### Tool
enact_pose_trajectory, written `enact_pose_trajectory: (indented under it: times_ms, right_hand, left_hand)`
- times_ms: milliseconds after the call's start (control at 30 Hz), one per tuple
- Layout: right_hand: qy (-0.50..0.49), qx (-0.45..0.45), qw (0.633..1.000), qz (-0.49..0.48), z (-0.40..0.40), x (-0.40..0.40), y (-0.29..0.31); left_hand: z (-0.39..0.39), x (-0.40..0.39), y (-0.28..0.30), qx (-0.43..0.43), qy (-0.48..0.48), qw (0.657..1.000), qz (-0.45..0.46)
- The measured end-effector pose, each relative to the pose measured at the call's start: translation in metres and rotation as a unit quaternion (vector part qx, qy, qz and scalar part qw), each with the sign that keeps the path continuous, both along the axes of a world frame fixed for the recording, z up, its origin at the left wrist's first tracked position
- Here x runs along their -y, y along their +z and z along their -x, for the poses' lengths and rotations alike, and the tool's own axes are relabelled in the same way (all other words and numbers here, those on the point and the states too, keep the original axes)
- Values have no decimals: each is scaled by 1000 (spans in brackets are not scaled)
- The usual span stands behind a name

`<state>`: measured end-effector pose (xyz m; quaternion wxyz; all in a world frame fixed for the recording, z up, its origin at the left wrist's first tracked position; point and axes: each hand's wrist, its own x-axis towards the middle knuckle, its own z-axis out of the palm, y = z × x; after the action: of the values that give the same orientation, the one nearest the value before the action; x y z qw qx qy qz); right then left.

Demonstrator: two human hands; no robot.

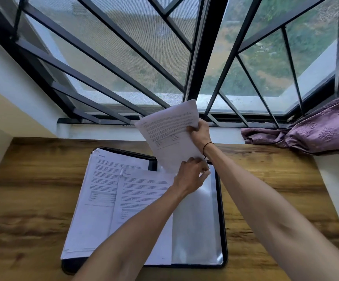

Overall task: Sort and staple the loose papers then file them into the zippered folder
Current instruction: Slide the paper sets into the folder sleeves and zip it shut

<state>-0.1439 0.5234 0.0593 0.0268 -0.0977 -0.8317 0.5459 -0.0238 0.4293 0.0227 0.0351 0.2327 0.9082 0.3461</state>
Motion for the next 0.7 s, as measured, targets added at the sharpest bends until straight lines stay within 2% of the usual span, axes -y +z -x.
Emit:
enact_pose_trajectory:
  times_ms: [133,267,433,500,600,700]
  right_hand:
    - [-17,-2,1000,3,1,3,-4]
    - [-41,-20,999,-14,-3,4,-9]
    - [-82,-22,996,-23,1,-5,-22]
    - [-82,7,996,-28,1,-11,-23]
    - [-71,26,997,-19,-4,-19,-22]
    - [-58,40,997,-20,-9,-28,-24]
  left_hand:
    - [-1,-3,-1,-15,12,1000,-2]
    - [-3,-2,-3,-67,27,997,18]
    - [-2,6,-10,-103,-9,994,38]
    - [2,7,-9,-70,-9,997,13]
    - [9,10,-4,61,9,997,-55]
    - [15,14,-7,119,27,990,-71]
